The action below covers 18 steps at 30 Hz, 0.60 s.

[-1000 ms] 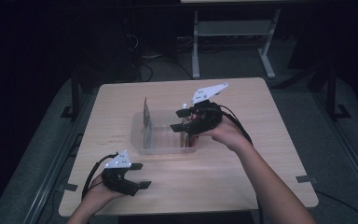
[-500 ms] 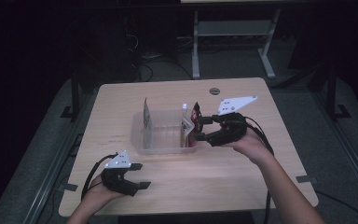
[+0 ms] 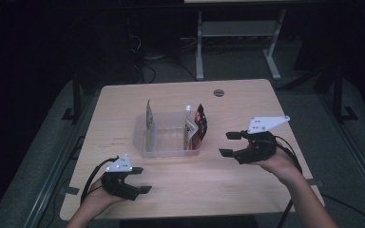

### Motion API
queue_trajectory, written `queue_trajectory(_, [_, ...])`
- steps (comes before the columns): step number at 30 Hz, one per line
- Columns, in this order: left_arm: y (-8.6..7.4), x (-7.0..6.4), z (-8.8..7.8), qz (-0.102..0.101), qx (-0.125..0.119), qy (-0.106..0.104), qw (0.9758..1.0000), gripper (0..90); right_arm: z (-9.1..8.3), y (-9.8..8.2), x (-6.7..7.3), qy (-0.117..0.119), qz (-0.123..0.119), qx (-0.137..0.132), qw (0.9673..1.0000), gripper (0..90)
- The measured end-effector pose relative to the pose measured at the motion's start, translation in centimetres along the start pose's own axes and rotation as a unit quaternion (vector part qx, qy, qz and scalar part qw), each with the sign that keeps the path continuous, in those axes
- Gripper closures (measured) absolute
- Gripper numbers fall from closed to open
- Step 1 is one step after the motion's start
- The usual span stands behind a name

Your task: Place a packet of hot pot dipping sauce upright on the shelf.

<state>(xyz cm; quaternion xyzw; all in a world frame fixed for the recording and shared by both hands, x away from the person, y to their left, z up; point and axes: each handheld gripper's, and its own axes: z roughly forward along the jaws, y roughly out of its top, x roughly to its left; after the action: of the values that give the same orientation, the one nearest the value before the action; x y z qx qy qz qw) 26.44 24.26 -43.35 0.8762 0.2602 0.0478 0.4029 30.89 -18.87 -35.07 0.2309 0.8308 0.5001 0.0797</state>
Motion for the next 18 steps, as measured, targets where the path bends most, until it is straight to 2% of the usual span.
queue_trajectory(2, [0.0,0.1,0.0,0.007,0.003,0.002,1.0000,23.6,-0.3,-0.8,0.0,-0.008,0.006,-0.001,0.9999,31.4])
queue_trajectory(9, [-0.2,0.1,0.0,0.008,0.009,0.002,0.9999,22.4,-0.5,-3.8,-0.4,-0.038,0.026,0.017,0.9988,27.5])
queue_trajectory(15, [-0.6,0.1,0.2,0.007,0.022,0.002,0.9997,20.1,-0.1,-5.9,-0.5,-0.072,0.017,0.037,0.9966,24.2])
queue_trajectory(18, [-0.7,0.2,0.2,0.008,0.025,0.002,0.9996,19.7,0.2,-7.1,-0.7,-0.075,0.023,0.046,0.9958,22.2])
